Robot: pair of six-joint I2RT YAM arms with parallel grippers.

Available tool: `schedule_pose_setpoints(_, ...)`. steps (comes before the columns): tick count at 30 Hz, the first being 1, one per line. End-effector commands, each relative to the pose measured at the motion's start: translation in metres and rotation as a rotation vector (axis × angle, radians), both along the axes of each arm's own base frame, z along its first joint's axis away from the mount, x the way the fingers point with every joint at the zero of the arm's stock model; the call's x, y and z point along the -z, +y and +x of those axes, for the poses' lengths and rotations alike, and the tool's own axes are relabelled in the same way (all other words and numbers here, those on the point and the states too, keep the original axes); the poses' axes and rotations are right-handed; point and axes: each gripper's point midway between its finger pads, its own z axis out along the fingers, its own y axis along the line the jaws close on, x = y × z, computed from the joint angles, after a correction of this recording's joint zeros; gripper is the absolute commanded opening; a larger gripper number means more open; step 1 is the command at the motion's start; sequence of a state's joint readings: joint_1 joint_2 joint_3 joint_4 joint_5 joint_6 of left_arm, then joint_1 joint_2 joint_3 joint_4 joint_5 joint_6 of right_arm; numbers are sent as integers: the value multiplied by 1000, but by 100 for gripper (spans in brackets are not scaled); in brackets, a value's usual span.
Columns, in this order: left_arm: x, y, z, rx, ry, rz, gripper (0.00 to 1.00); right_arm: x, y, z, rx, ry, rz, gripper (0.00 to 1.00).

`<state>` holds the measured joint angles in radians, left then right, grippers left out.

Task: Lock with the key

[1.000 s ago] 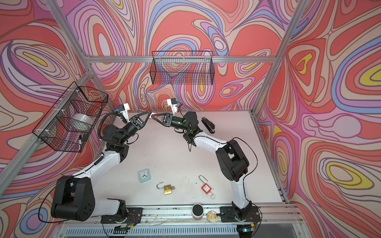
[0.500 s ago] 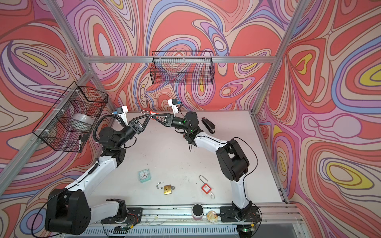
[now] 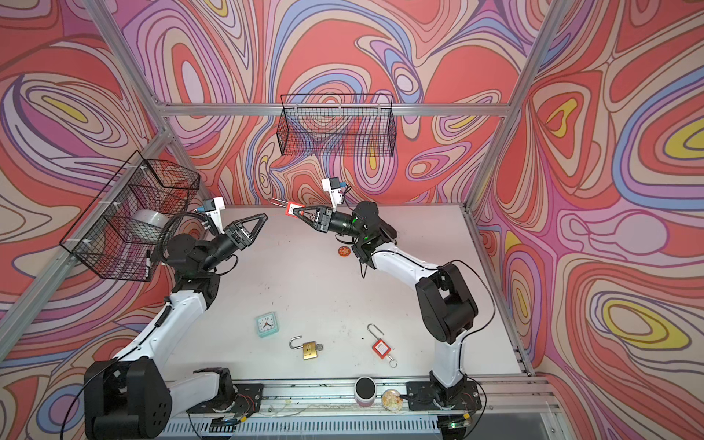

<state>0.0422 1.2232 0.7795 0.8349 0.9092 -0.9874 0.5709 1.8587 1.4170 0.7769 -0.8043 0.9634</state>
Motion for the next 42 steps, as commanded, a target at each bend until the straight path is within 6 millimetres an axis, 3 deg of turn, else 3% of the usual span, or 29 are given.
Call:
schedule_pose_setpoints(1,-35,-7,-13,110,-108,-34,69,-10,-7,-16,-2,-82,-54,0)
schedule_pose_setpoints(7,-48,-8,-8,186,-152,-108,61,-20,-13,-32,-15,-117,-86,0)
schedule_pose_setpoints(22,-51,-12,-16,228,-160,-92,45,-18,-7,-33,-68,-89,-76,0)
schedule_pose_setpoints(34,-48,-12,-14,230,-142,-102,9,-20,-5,-33,-87,-91,-76,0)
schedule_pose_setpoints(37,-48,-12,-14,233,-140,-101,7,-22,-5,-34,-94,-91,-73,0)
schedule_pose_setpoints(39,-47,-13,-15,237,-138,-100,8,-10,-1,-28,-97,-65,-85,0)
schedule_pose_setpoints(42,-46,-13,-16,238,-138,-98,22,-11,0,-29,-110,-63,-82,0)
